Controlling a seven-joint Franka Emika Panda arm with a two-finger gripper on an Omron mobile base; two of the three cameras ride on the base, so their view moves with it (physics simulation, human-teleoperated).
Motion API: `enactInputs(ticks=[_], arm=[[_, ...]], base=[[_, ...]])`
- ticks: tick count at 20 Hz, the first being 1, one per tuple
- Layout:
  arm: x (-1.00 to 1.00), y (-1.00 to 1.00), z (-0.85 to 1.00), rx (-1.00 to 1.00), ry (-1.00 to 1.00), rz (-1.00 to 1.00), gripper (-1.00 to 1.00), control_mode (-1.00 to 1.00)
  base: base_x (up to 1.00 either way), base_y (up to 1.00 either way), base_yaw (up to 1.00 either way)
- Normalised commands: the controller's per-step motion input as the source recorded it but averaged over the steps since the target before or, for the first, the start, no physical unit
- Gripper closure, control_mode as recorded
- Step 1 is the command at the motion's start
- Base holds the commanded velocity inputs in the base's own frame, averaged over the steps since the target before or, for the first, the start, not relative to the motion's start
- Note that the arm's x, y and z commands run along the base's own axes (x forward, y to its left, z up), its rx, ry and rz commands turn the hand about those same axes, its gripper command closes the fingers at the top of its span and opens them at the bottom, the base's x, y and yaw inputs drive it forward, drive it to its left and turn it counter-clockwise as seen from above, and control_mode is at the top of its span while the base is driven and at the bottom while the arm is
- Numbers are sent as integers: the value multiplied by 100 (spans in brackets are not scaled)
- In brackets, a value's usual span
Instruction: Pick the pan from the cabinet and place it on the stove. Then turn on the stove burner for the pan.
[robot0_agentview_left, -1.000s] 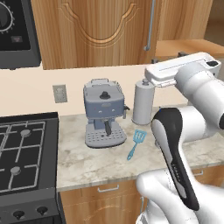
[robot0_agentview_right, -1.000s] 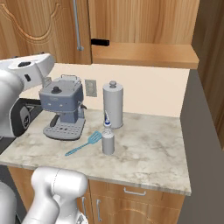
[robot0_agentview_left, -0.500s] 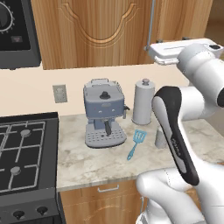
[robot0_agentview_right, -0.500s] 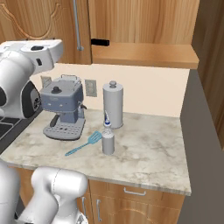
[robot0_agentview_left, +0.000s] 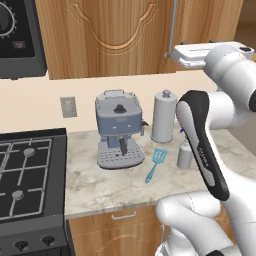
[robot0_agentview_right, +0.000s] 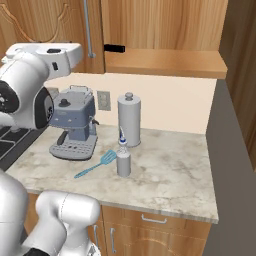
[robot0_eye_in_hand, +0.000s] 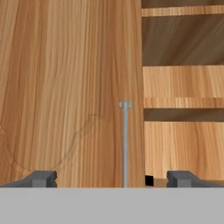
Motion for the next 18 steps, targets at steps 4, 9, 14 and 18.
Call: enactInputs(ticks=[4,9,14,18], arm=[[45,-5,-14,0,0,0,-100,-100],[47,-9,-10,0,0,0,-100,-100],[47,-4,-13,0,0,0,-100,-100],[45,0,-6,0,0,0,-100,-100]], base=[[0,0,0],[0,0,0],[0,0,0],[0,0,0]])
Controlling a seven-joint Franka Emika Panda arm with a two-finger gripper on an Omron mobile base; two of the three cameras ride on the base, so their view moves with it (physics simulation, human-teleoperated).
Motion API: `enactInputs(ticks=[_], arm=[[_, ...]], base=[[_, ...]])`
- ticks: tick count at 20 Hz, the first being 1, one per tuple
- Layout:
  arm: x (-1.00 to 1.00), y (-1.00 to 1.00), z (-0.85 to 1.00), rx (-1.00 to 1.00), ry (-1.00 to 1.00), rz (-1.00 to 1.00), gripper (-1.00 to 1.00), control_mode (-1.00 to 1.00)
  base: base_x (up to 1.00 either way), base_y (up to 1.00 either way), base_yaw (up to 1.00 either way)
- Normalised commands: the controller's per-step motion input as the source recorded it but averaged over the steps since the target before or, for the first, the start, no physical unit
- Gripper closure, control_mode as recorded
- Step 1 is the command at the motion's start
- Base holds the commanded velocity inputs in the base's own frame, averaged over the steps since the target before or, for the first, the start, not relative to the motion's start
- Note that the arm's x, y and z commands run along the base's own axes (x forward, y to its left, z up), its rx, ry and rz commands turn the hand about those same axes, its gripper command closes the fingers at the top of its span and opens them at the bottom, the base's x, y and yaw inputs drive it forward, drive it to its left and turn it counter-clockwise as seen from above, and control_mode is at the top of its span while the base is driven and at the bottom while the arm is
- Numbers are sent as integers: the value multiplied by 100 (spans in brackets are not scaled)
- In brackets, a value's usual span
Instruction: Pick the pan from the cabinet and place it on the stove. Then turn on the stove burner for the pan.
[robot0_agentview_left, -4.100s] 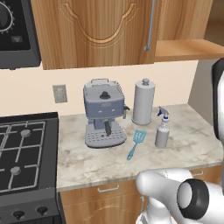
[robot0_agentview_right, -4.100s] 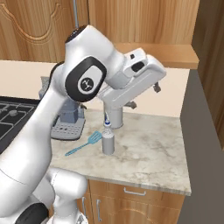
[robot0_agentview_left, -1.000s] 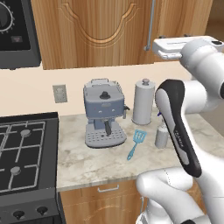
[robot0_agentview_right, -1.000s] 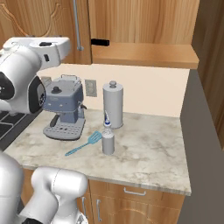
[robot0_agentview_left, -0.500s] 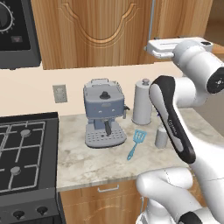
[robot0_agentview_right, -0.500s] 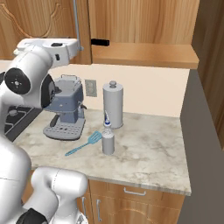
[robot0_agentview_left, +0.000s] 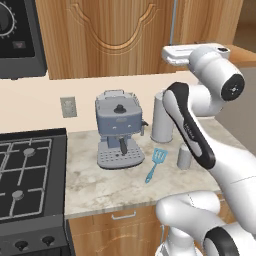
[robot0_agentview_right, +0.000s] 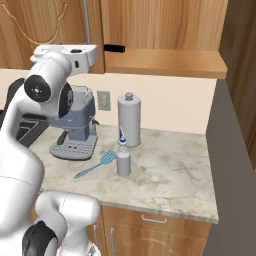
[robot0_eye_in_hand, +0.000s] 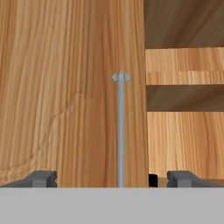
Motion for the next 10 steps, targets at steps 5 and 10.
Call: enactInputs(ticks=[5,10], arm=[[42,0,0,0,0,0,-100,-100],[40,-1,0,0,0,0,-100,-100]], base=[[0,0,0],[0,0,0]])
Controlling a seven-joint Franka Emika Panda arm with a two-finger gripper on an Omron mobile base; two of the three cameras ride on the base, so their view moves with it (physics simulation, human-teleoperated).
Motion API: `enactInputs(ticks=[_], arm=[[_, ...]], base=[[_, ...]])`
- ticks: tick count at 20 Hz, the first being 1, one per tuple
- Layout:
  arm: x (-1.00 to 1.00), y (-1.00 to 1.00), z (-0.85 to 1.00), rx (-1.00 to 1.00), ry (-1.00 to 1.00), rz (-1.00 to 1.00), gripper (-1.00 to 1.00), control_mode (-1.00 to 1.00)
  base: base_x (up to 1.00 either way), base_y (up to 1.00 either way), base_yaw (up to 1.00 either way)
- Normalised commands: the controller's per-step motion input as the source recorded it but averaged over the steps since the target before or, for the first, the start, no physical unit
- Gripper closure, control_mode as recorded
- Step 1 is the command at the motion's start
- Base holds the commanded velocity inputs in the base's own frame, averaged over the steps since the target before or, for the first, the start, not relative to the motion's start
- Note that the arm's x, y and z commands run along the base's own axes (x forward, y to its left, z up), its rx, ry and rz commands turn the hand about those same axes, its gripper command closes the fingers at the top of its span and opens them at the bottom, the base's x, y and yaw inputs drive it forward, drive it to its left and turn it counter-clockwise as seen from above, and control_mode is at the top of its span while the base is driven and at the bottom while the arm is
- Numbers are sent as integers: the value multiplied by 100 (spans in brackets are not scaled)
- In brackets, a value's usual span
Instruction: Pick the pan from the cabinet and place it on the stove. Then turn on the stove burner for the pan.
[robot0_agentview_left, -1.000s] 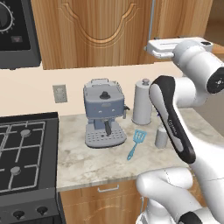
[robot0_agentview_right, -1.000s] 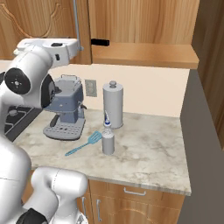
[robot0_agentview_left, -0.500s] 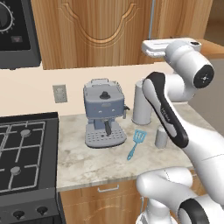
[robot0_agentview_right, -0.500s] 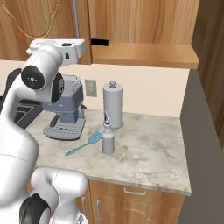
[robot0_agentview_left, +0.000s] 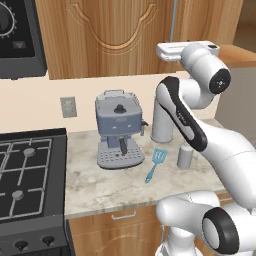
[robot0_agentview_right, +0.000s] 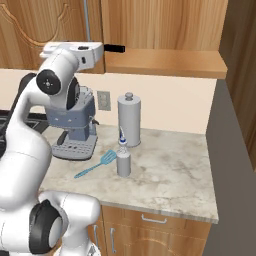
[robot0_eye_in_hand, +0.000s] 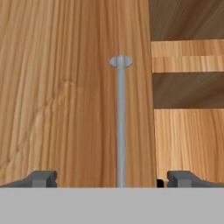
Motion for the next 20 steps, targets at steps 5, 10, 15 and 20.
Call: enactInputs(ticks=[5,10,15,20], arm=[[39,-1,-1,1,0,0,-100,-100],[39,0,-7,1,0,0,-100,-100],[35,0,-8,3,0,0,-100,-100],[34,0,-7,3,0,0,-100,-100]], base=[[0,0,0],[0,0,0],[0,0,0],[0,0,0]])
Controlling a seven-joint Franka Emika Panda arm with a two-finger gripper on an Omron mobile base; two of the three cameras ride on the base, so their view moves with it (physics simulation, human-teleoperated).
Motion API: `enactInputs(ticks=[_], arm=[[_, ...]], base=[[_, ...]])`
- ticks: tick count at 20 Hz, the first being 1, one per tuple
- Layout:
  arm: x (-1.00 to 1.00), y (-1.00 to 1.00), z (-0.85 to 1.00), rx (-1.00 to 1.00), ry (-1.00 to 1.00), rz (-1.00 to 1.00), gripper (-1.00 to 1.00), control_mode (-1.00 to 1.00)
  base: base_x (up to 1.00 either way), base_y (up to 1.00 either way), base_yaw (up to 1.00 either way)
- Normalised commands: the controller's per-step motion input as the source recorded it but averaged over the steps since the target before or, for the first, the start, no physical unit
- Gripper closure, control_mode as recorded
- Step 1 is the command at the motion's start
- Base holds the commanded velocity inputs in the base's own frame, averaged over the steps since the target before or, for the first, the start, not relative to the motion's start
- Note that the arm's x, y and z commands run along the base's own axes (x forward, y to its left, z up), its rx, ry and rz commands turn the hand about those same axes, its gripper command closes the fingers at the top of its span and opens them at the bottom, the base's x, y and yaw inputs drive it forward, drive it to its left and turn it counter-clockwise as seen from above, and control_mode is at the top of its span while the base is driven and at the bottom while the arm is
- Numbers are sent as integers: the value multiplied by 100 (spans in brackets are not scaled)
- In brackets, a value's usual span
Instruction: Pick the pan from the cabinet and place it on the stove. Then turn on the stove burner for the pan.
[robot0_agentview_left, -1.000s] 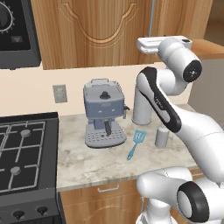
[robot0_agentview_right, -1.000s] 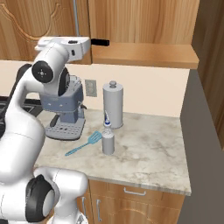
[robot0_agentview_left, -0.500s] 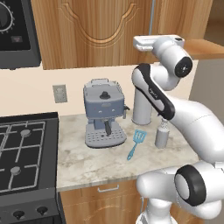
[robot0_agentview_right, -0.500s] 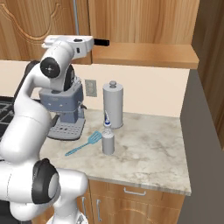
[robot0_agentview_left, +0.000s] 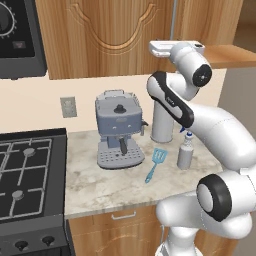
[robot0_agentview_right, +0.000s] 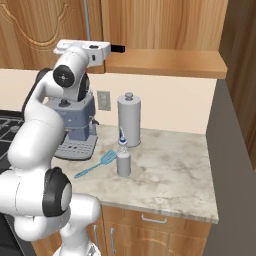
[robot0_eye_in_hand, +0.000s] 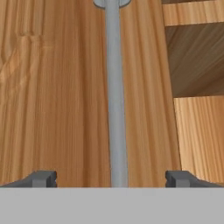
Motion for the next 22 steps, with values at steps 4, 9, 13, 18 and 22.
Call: enactInputs(ticks=[4,9,13,18,22], arm=[[33,0,-5,3,0,0,-100,-100],[37,5,-6,2,0,0,100,-100],[28,17,-5,0,0,0,100,-100],[18,33,-9,0,0,2,100,-100],[18,42,-16,-1,3,2,100,-100]], base=[[0,0,0],[0,0,0],[0,0,0],[0,0,0],[0,0,0]])
